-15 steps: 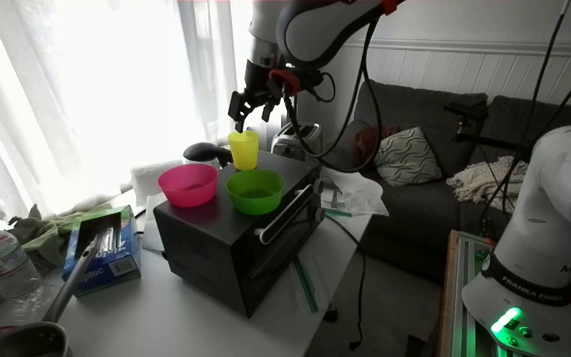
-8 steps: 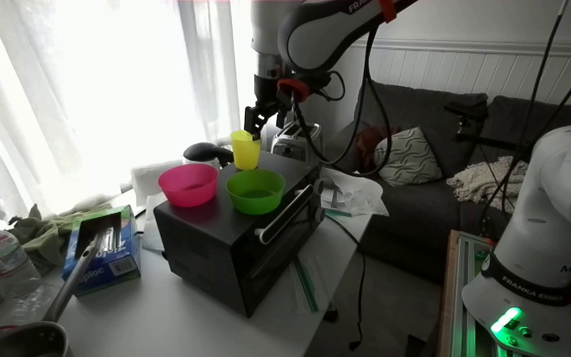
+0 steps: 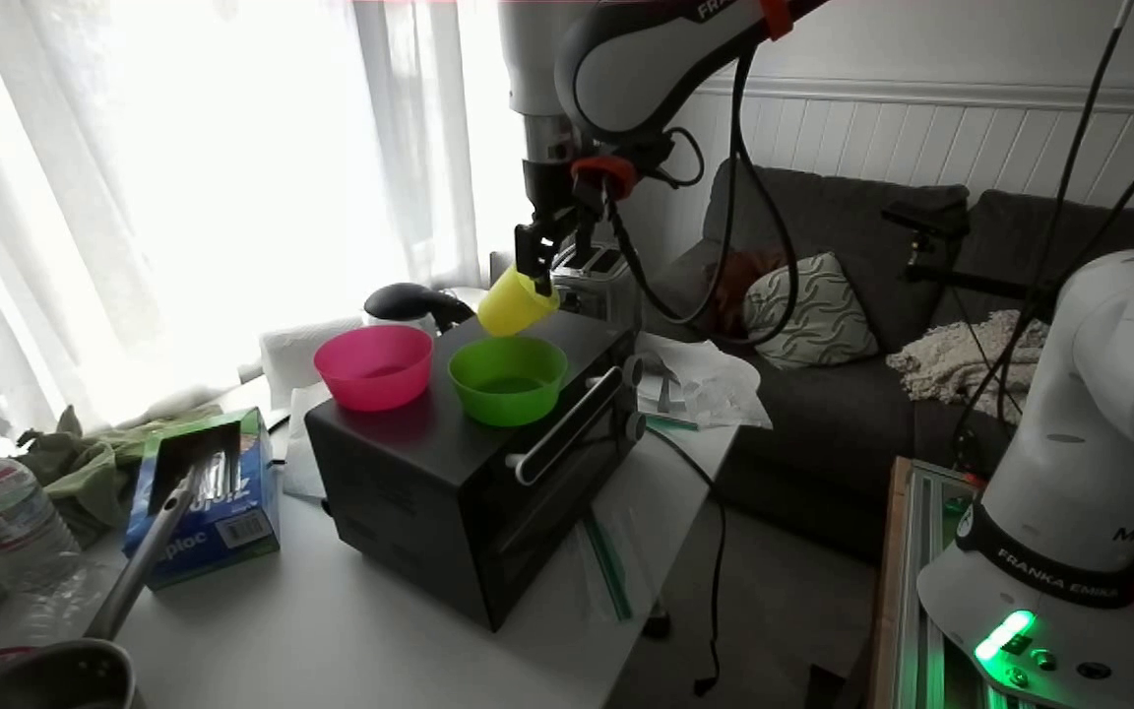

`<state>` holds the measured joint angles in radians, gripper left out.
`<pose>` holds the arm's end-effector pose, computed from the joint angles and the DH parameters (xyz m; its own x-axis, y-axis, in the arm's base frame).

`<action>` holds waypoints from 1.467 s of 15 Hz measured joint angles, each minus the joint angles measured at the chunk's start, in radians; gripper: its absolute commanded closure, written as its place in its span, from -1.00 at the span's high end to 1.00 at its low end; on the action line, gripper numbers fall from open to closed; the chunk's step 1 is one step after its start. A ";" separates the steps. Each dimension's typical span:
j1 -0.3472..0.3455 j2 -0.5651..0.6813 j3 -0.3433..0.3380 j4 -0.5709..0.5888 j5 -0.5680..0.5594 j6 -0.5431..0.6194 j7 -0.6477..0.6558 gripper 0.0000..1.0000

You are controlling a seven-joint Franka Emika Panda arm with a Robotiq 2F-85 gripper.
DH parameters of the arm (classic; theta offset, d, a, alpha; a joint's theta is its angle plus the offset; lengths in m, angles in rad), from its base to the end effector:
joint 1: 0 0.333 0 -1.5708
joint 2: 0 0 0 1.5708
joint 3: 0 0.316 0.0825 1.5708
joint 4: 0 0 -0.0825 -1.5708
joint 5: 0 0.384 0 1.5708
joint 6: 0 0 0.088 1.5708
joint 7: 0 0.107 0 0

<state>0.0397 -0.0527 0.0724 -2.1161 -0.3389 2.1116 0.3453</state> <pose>0.5357 0.0451 0.4437 0.9916 -0.0472 0.1207 -0.0787 -0.9592 0.2717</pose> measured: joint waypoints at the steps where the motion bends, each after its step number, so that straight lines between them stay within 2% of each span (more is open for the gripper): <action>1: 0.000 -0.003 -0.001 0.000 0.000 -0.017 -0.011 1.00; 12: 0.000 -0.024 -0.008 0.000 0.000 -0.167 -0.103 1.00; 22: 0.027 -0.083 0.010 0.047 0.029 -0.170 -0.320 1.00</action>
<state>0.0667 -0.1360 0.0820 -2.0692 -0.3098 1.9418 0.0251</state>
